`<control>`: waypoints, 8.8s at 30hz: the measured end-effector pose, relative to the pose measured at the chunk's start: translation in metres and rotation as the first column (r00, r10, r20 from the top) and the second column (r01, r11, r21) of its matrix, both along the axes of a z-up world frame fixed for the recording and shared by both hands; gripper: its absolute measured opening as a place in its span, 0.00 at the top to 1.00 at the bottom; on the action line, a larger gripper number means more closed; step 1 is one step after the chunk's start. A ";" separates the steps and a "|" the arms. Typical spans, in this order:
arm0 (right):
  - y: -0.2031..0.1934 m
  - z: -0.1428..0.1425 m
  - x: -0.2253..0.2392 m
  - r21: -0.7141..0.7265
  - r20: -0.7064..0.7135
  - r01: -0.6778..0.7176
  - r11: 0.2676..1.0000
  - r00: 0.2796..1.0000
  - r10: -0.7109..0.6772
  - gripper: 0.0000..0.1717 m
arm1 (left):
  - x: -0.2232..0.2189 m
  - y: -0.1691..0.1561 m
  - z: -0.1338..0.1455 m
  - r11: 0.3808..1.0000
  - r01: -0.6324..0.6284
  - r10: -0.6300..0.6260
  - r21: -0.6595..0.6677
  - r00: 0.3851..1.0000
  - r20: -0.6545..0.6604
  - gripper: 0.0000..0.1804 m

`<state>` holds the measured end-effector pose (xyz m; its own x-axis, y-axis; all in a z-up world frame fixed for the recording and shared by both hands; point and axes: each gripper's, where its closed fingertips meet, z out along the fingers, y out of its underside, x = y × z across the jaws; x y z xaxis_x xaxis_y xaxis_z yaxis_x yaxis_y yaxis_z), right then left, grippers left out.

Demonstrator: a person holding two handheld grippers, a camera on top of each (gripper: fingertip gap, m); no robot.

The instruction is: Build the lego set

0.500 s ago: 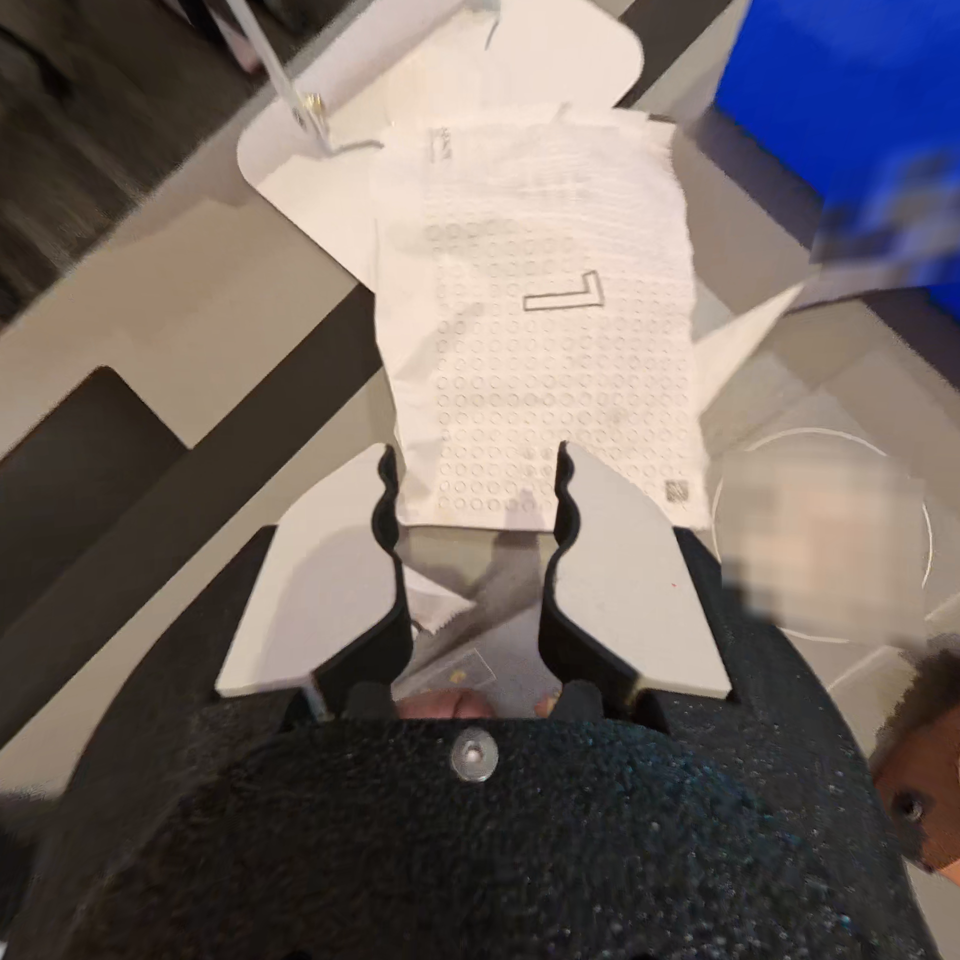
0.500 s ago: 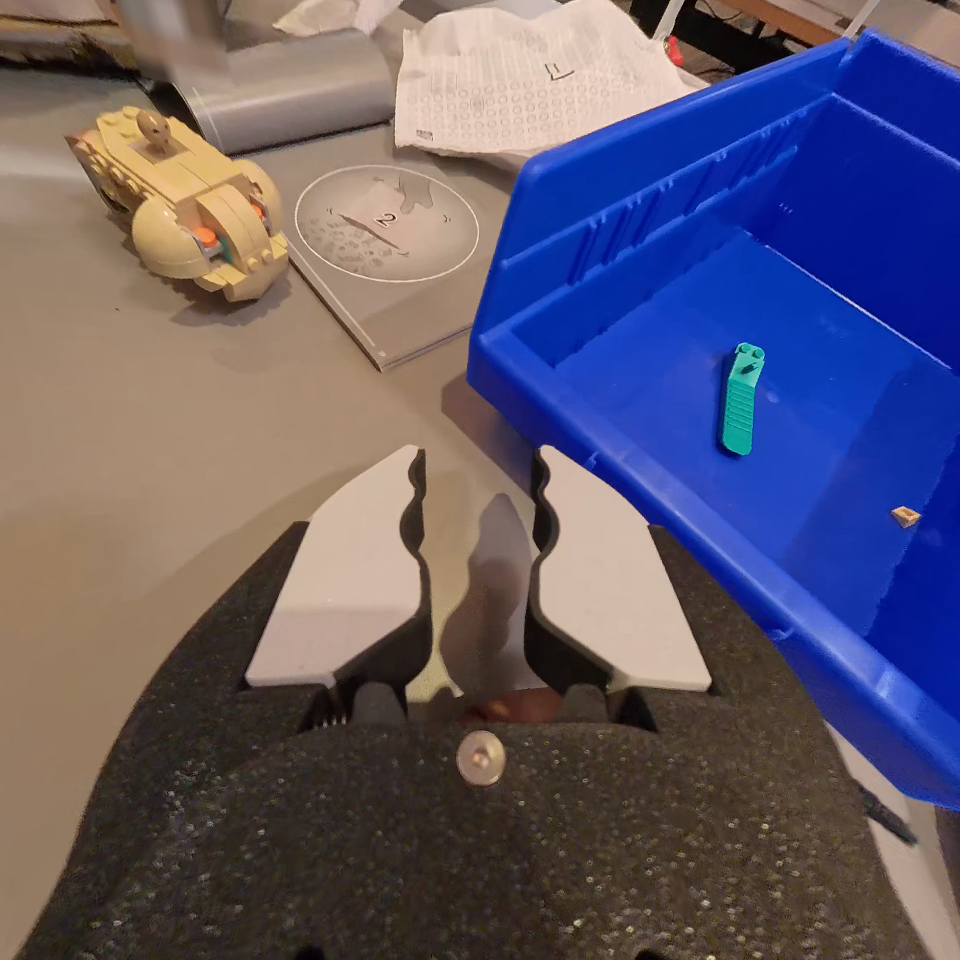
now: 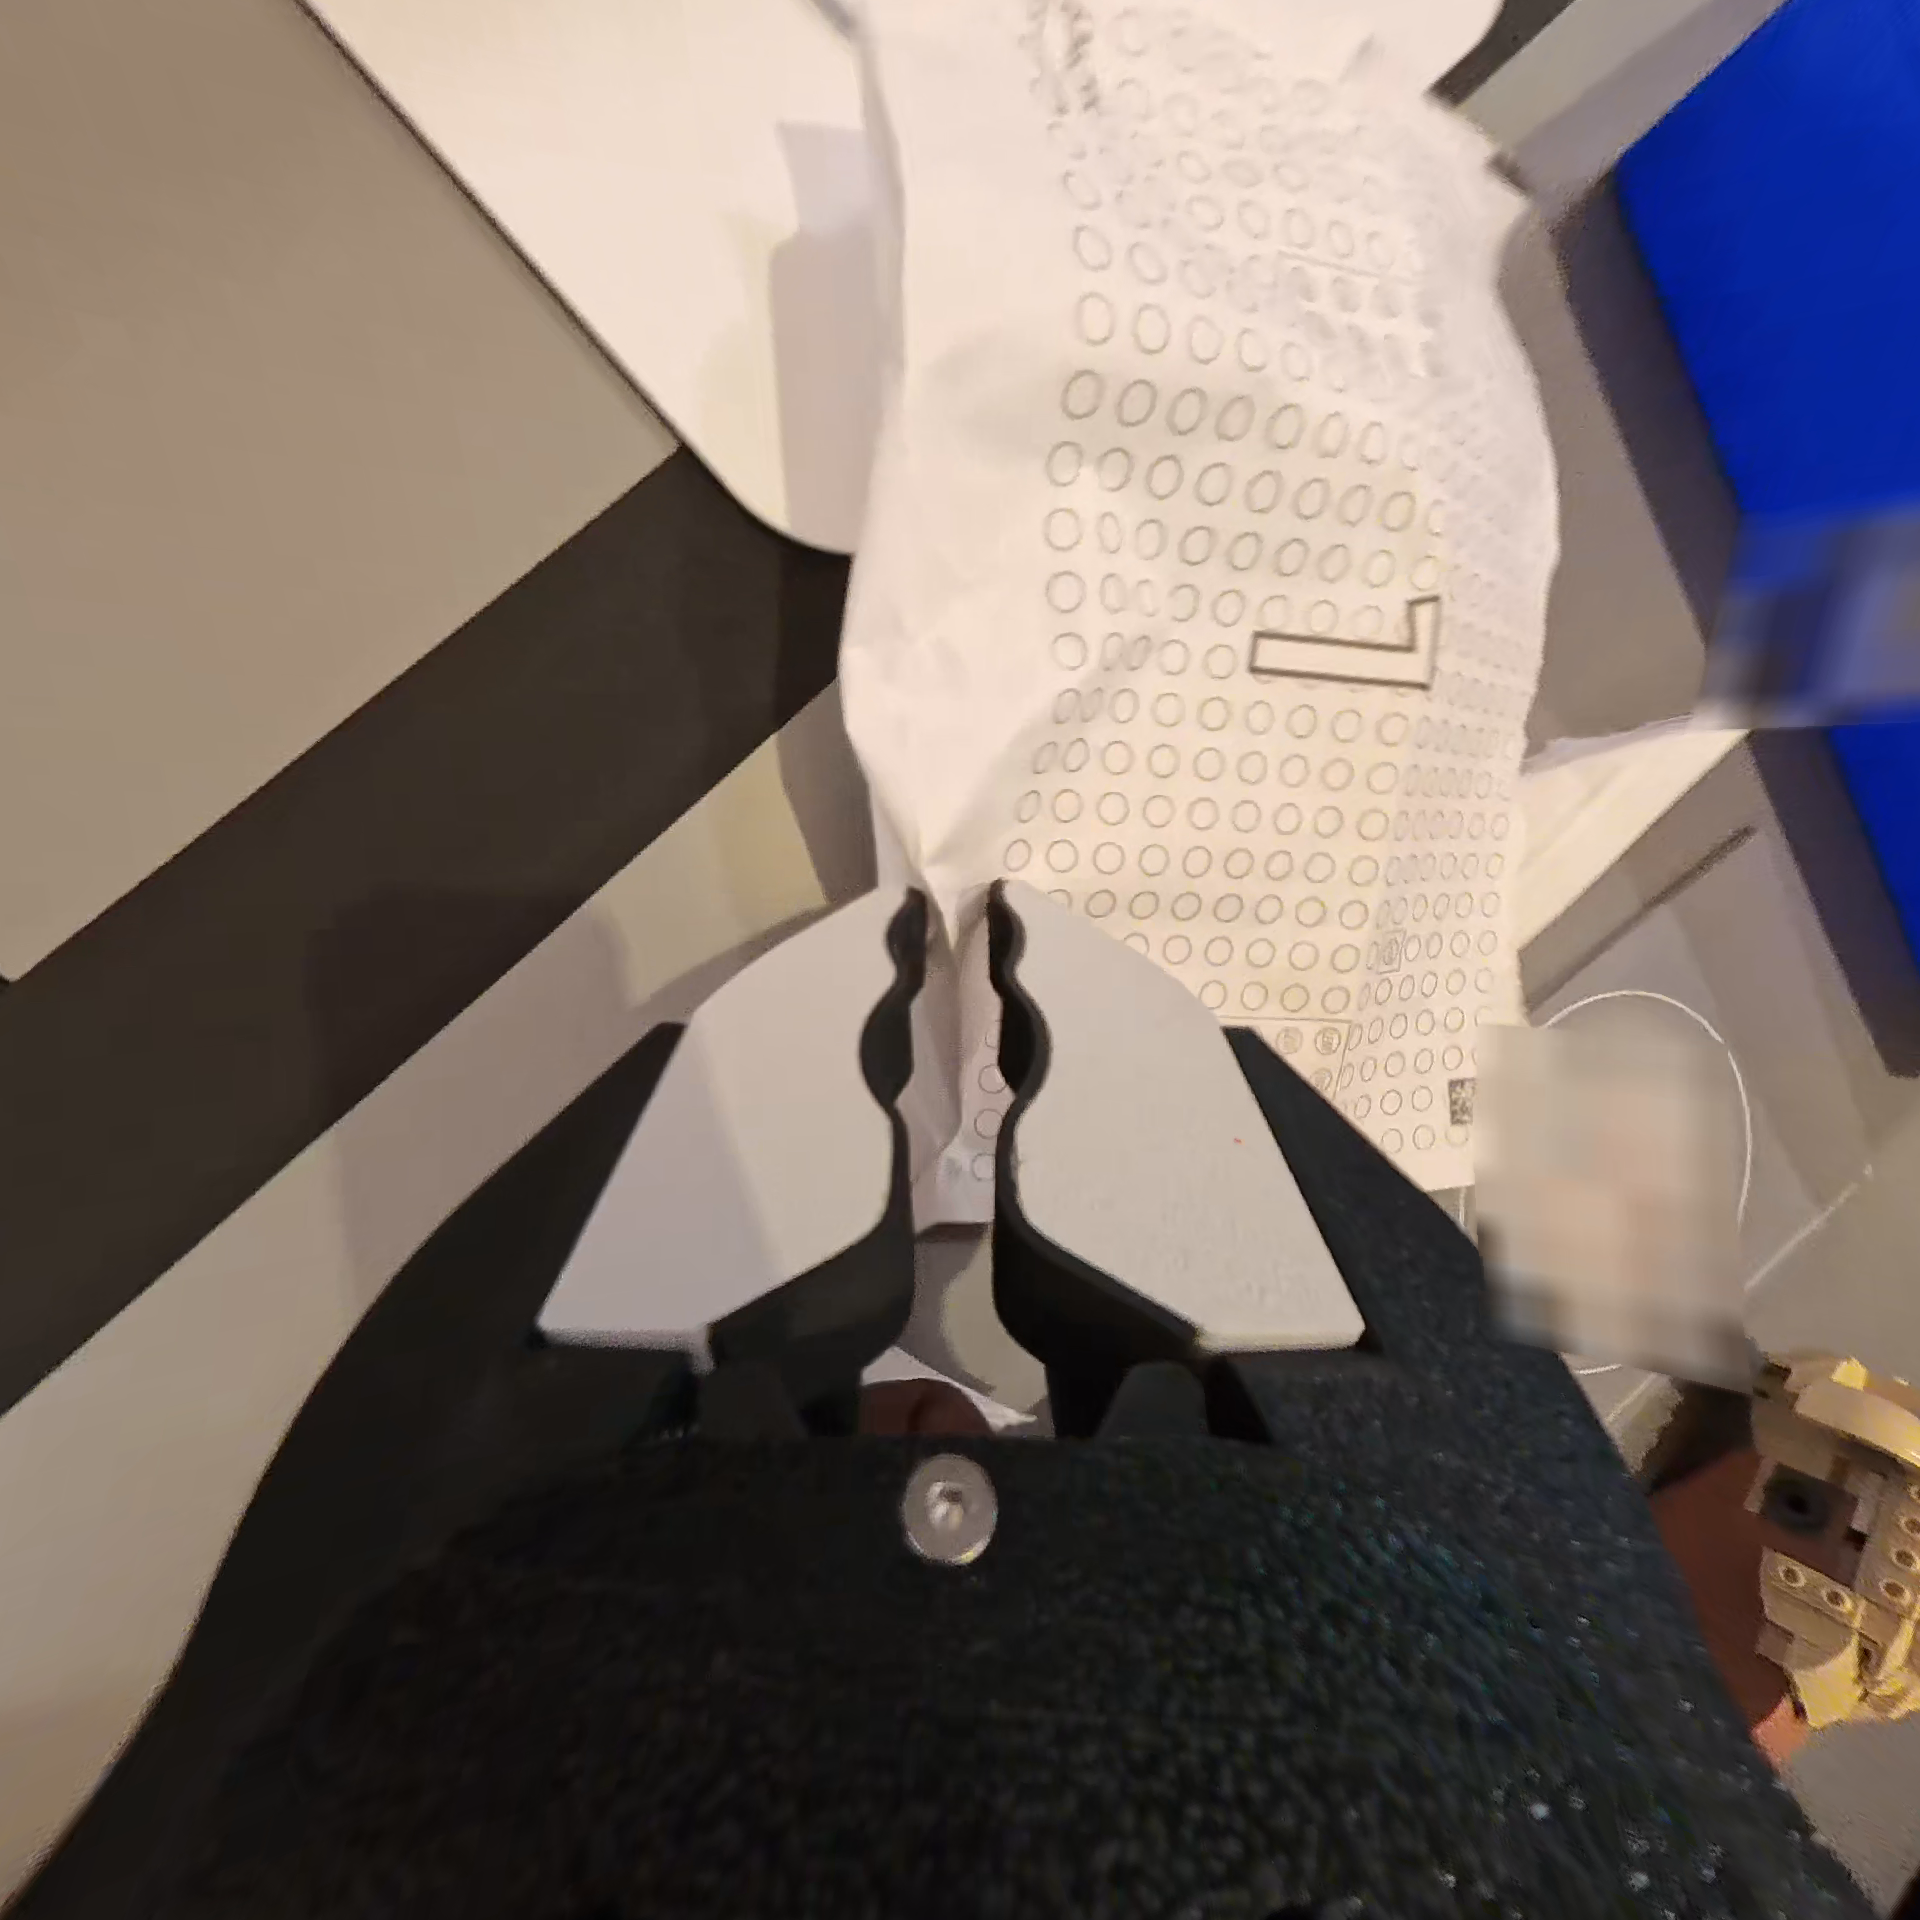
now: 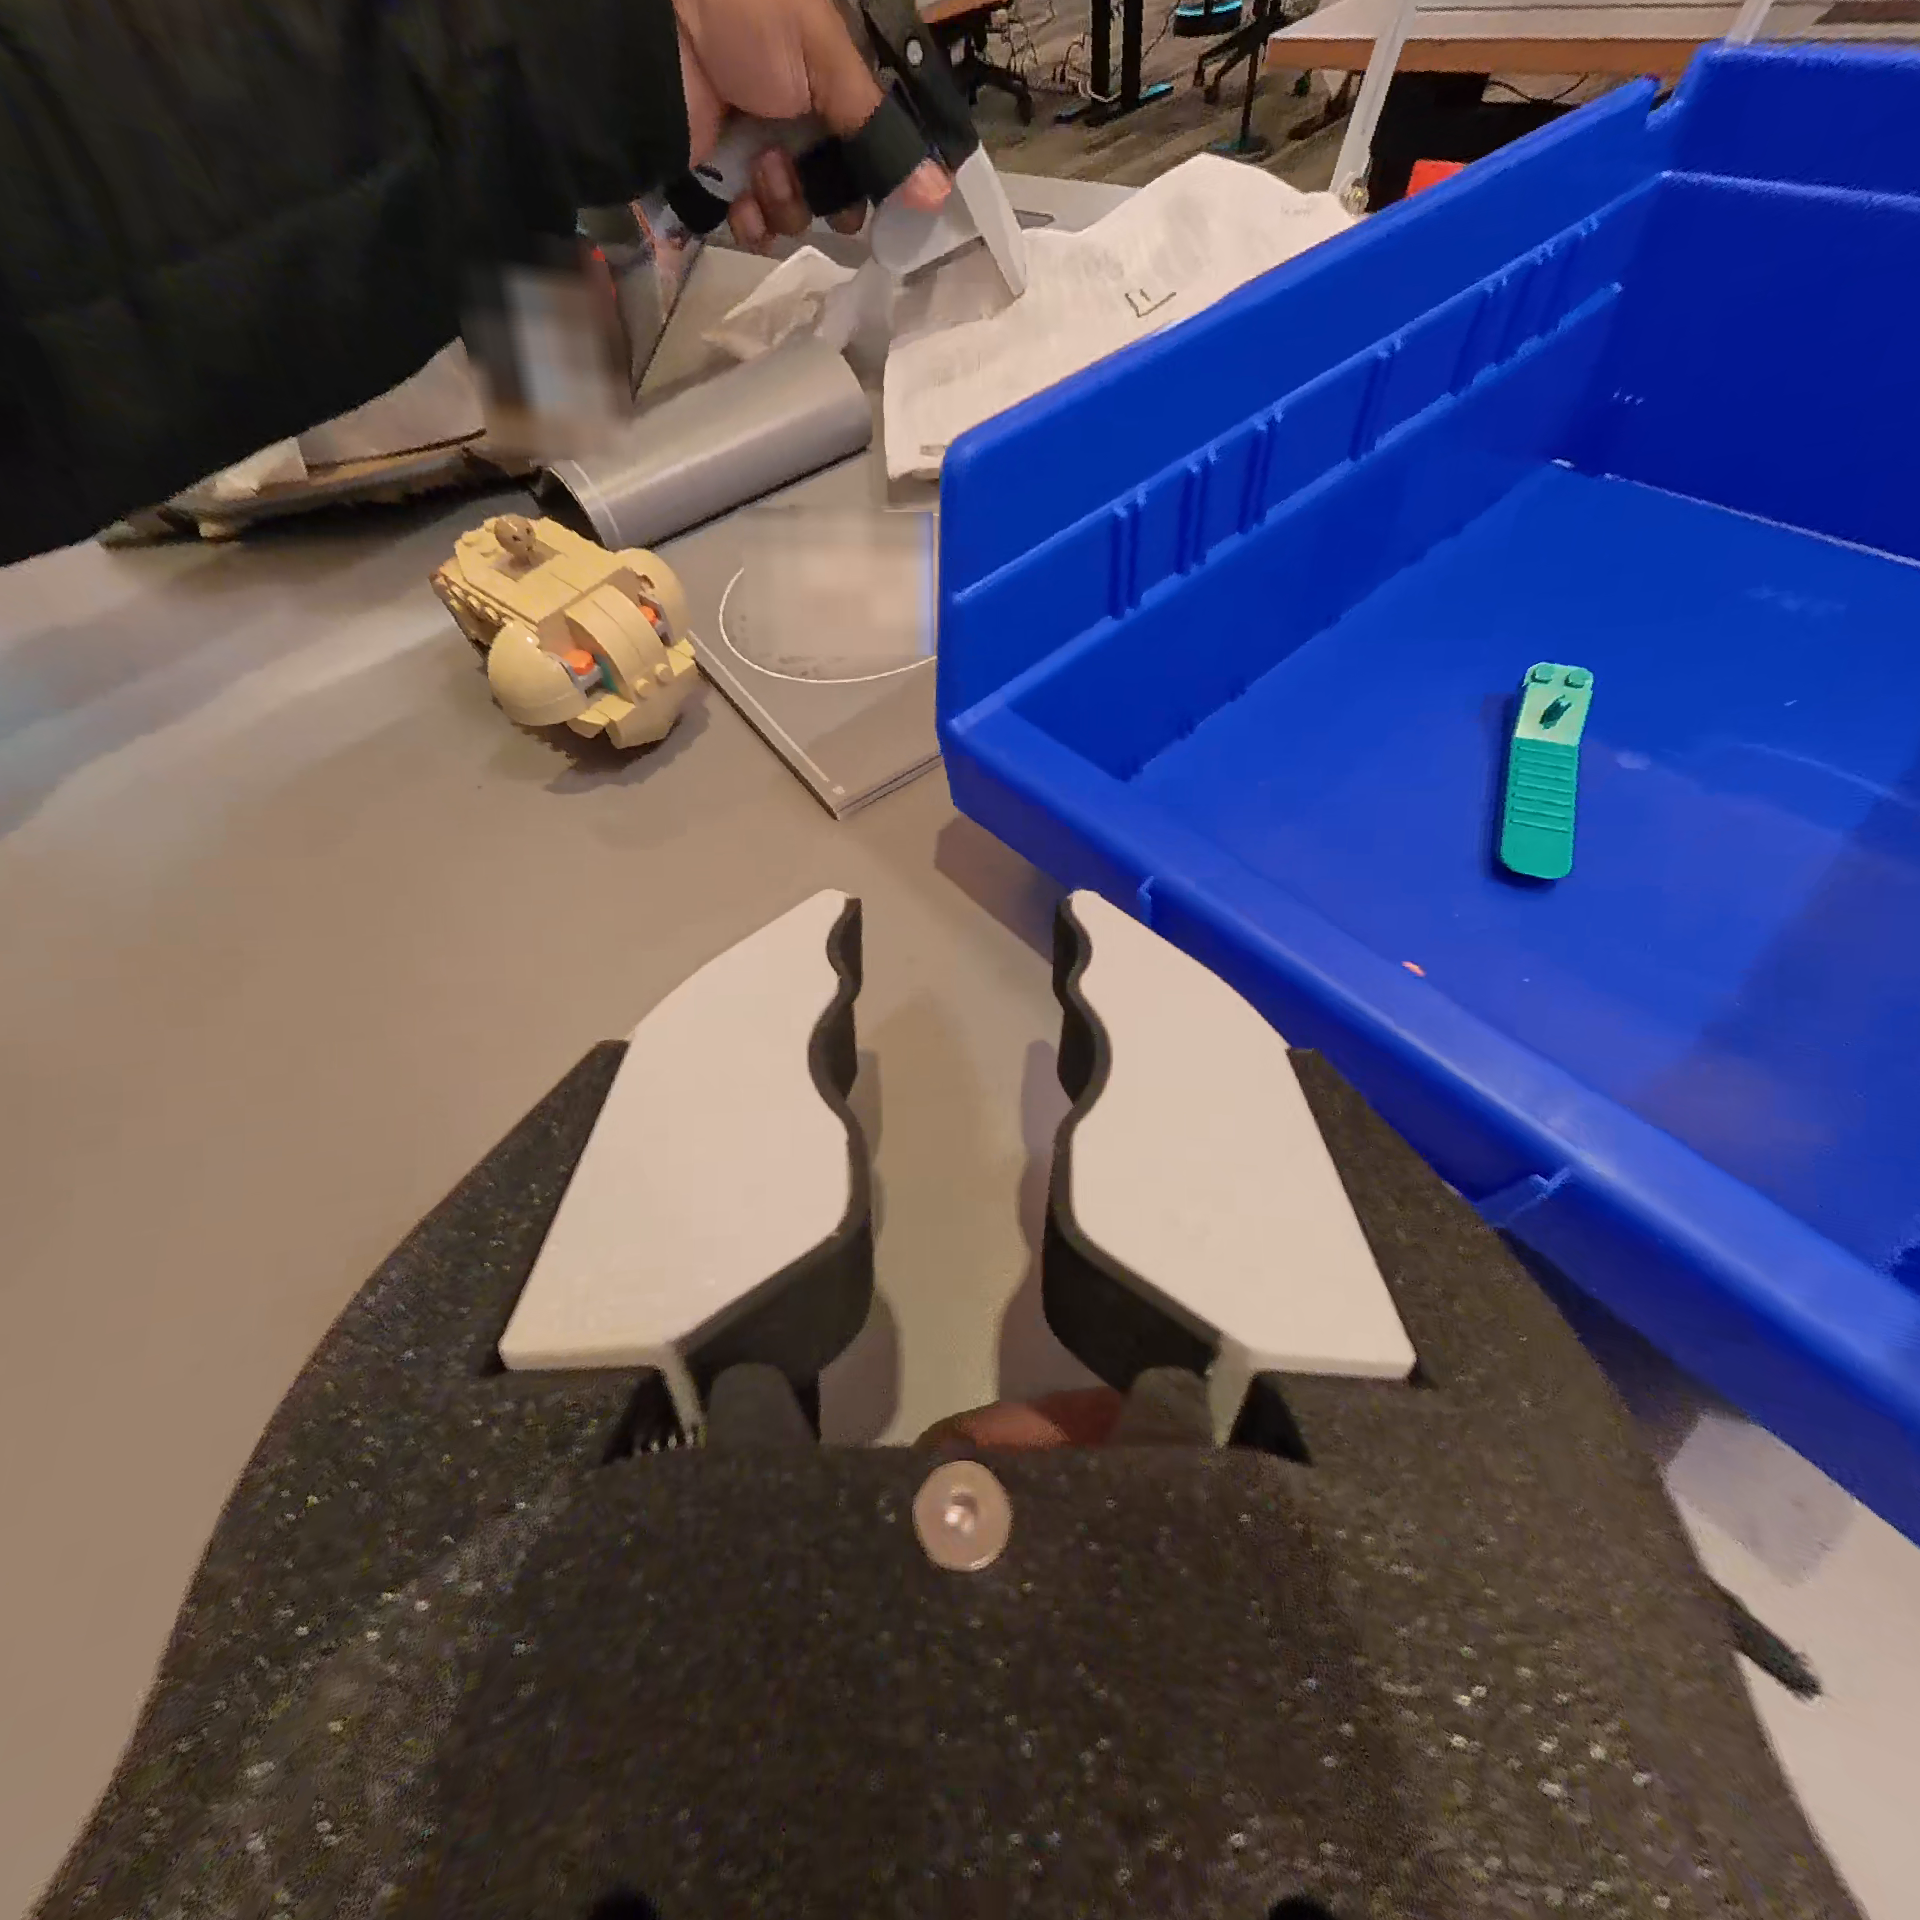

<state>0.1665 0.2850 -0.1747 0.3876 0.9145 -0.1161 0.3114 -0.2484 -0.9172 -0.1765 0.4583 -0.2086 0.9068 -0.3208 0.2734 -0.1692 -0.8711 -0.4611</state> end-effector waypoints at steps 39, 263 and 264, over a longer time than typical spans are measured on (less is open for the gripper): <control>-0.015 0.030 0.032 0.001 -0.238 0.054 0.999 0.970 -0.052 0.80 | 0.272 -0.026 0.120 0.952 -0.060 -0.008 0.301 0.975 0.220 0.85; 0.166 0.026 0.105 -0.154 0.733 0.360 0.920 0.666 -0.138 0.85 | 0.248 -0.281 0.086 0.546 0.424 -0.427 0.723 0.883 -0.195 0.71; 0.168 0.023 0.106 -0.152 0.752 0.371 0.916 0.645 -0.136 0.85 | 0.248 -0.283 0.088 0.547 0.420 -0.427 0.724 0.884 -0.191 0.71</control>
<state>0.2722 0.4532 -0.1515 0.6667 0.7412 0.0782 0.7216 -0.6158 -0.3164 0.0713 0.1755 -0.1209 0.6111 -0.7592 -0.2238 -0.4210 -0.0723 -0.9042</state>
